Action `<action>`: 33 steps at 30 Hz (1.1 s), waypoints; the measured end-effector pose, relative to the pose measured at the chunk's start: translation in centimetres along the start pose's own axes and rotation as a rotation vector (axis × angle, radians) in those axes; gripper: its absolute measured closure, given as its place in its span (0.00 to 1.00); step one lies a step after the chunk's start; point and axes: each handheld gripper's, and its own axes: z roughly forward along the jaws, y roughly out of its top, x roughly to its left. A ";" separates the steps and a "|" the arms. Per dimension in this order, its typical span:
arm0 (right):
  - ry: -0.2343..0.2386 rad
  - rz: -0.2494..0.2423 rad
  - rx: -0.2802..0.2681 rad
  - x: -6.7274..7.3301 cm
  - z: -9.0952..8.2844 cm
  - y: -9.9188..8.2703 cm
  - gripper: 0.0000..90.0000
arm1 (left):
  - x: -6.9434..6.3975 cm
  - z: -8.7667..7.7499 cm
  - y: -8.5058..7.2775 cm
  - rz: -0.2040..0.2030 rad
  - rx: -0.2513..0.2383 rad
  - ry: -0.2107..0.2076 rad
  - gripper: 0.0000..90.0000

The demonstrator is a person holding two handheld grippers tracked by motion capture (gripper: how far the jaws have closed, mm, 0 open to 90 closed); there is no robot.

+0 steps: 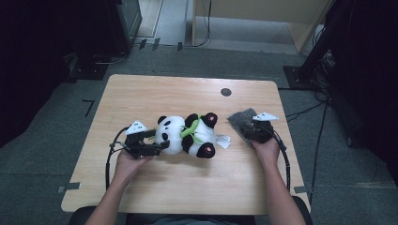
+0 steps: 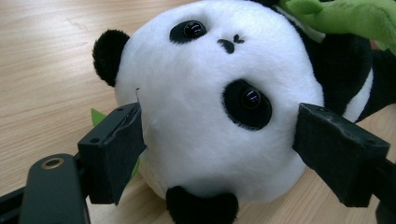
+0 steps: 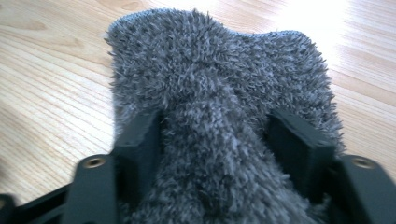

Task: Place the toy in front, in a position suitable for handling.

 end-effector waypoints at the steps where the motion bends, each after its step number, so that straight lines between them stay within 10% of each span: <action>1: -0.012 0.006 0.003 0.0 0.0 0.0 0.31 | -0.1 0.1 -0.1 0.013 0.002 0.002 0.17; 14: -0.028 0.050 0.000 -0.2 0.0 0.0 0.49 | -0.1 1.7 -1.5 0.074 0.007 -0.011 0.09; 20: -0.043 0.044 0.009 -0.4 -0.2 0.2 0.72 | 0.0 1.5 -1.6 0.059 0.013 -0.020 0.22; 33: 0.034 0.128 0.055 -0.9 -1.5 1.6 0.80 | -0.6 1.6 -1.6 0.002 -0.008 0.015 0.32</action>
